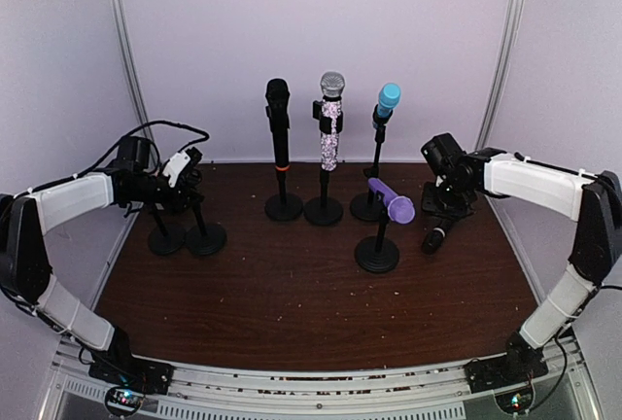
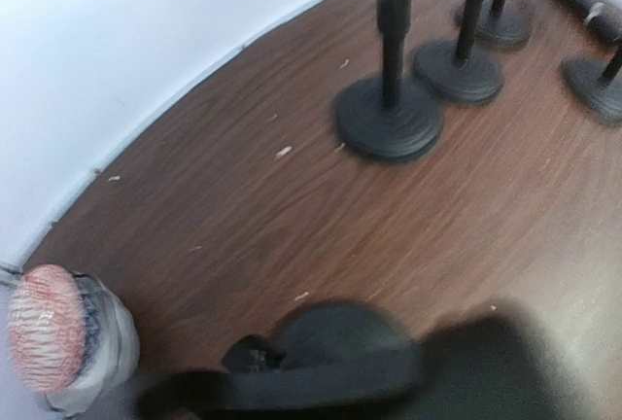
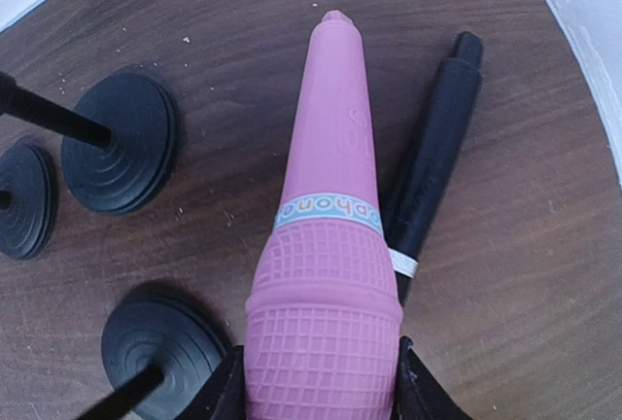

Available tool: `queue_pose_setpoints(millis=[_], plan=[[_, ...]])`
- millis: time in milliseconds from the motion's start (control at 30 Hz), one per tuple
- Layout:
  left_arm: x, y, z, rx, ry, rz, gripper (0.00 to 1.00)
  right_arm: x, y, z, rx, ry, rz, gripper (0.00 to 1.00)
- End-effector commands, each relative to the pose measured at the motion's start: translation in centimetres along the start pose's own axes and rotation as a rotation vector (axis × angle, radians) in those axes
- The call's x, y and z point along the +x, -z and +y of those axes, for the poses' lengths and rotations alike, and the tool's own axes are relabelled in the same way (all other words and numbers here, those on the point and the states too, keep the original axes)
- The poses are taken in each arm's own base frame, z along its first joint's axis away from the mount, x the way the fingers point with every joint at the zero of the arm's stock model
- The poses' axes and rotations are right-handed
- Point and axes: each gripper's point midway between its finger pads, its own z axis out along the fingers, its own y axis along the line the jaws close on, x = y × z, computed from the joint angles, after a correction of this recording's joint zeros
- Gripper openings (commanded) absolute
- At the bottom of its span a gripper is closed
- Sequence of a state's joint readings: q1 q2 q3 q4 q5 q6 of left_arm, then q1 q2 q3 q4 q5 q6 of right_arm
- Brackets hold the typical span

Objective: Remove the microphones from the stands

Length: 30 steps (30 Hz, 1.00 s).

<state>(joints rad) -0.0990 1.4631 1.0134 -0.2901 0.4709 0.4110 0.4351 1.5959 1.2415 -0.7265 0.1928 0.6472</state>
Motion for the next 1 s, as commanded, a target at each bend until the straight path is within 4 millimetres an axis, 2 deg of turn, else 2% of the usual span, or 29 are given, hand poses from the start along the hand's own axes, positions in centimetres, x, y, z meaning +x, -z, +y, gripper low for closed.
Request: queue_pose_setpoints(millis=[0,67,167,367,567,700,967], plan=[[0.3,1.7,1.6,-0.097,-0.043,0.035,0.61,-2.3,-1.1,1.4,-0.030,0.003,-0.019,0.00],[-0.4,2.4,1.1,-0.078,-0.033,0.023,0.80,-2.5,-2.1,1.2,-0.017,-0.011,-0.009,0.00],[-1.4,3.5,0.2,-0.035,-0.014,0.009,0.97,-2.4,-3.3,0.8,-0.001,-0.026,0.004,0.00],[-3.7,6.1,-1.9,0.054,0.014,-0.037,0.98,-2.3,-5.1,0.9,0.018,-0.037,0.022,0.00],[-5.9,8.5,-3.8,0.127,0.021,-0.089,0.98,-2.1,-7.0,1.3,0.037,-0.053,0.050,0.10],[-5.9,9.1,-4.5,0.139,0.023,-0.099,0.98,-2.2,-7.9,1.7,0.038,-0.068,0.064,0.16],[-5.6,9.2,-5.3,0.182,0.016,-0.086,0.98,-2.2,-8.7,1.7,0.035,-0.077,0.085,0.37]])
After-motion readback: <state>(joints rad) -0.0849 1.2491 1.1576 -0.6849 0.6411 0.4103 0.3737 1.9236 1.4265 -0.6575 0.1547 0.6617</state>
